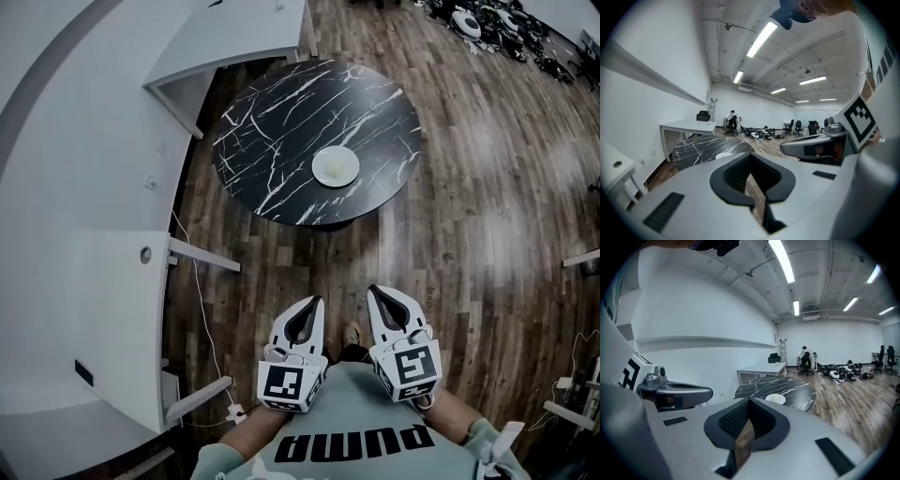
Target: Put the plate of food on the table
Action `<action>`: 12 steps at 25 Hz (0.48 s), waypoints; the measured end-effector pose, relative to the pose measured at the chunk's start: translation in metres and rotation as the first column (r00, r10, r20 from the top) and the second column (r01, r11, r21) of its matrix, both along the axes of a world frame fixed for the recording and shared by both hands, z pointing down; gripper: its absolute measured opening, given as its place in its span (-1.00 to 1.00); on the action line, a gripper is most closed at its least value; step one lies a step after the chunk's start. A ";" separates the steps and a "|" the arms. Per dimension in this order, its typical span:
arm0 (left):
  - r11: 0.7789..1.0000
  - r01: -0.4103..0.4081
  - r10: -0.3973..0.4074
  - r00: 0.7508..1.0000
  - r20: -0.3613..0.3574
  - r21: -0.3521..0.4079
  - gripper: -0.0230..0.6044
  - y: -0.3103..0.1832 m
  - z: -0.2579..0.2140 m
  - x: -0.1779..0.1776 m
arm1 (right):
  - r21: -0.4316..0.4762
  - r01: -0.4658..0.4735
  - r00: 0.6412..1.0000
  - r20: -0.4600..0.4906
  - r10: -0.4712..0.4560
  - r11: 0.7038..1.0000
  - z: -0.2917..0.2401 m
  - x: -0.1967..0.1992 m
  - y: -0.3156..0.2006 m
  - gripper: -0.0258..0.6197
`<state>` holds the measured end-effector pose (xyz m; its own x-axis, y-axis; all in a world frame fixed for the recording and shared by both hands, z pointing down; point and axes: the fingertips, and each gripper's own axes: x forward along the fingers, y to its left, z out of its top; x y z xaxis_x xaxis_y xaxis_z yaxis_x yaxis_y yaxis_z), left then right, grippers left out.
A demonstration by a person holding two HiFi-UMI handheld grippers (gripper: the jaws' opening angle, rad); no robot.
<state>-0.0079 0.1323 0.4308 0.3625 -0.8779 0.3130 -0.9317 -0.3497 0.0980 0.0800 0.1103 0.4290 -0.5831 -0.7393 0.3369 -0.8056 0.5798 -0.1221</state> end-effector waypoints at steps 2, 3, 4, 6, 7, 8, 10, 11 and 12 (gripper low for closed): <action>1.000 0.011 -0.011 1.000 0.006 0.013 -0.91 0.001 -0.001 -0.001 | 0.004 -0.003 1.000 -0.010 0.003 1.000 0.003 0.001 0.001 -0.90; 1.000 0.019 -0.019 1.000 0.010 0.013 -0.91 0.001 -0.001 -0.002 | 0.010 -0.005 1.000 -0.013 0.005 1.000 0.003 0.001 0.002 -0.90; 1.000 0.027 -0.028 1.000 0.012 0.010 -0.91 0.001 -0.001 -0.002 | 0.017 -0.007 1.000 -0.013 0.007 1.000 0.002 0.002 0.003 -0.90; 0.999 0.033 -0.033 0.999 0.014 0.009 -0.91 0.003 -0.001 -0.002 | 0.026 -0.008 1.000 -0.007 0.009 1.000 0.001 0.003 0.004 -0.90; 0.999 0.030 -0.030 0.999 0.012 0.013 -0.91 0.005 0.000 -0.002 | 0.028 -0.010 1.000 -0.004 0.010 1.000 0.001 0.003 0.005 -0.90; 1.000 0.026 -0.026 1.000 0.012 0.018 -0.91 0.006 0.001 -0.001 | 0.030 -0.012 1.000 -0.001 0.012 0.999 0.000 0.004 0.005 -0.90; 1.000 0.021 -0.021 1.000 0.013 0.023 -0.91 0.008 0.001 0.000 | 0.031 -0.018 1.000 0.002 0.017 0.999 0.001 0.005 0.006 -0.90; 1.000 0.019 -0.019 1.000 0.012 0.024 -0.91 0.009 0.000 0.001 | 0.031 -0.020 1.000 0.002 0.020 0.999 0.001 0.006 0.007 -0.90; 1.000 0.018 -0.018 1.000 0.012 0.024 -0.91 0.010 0.000 0.001 | 0.030 -0.022 1.000 0.002 0.022 0.999 0.001 0.007 0.008 -0.90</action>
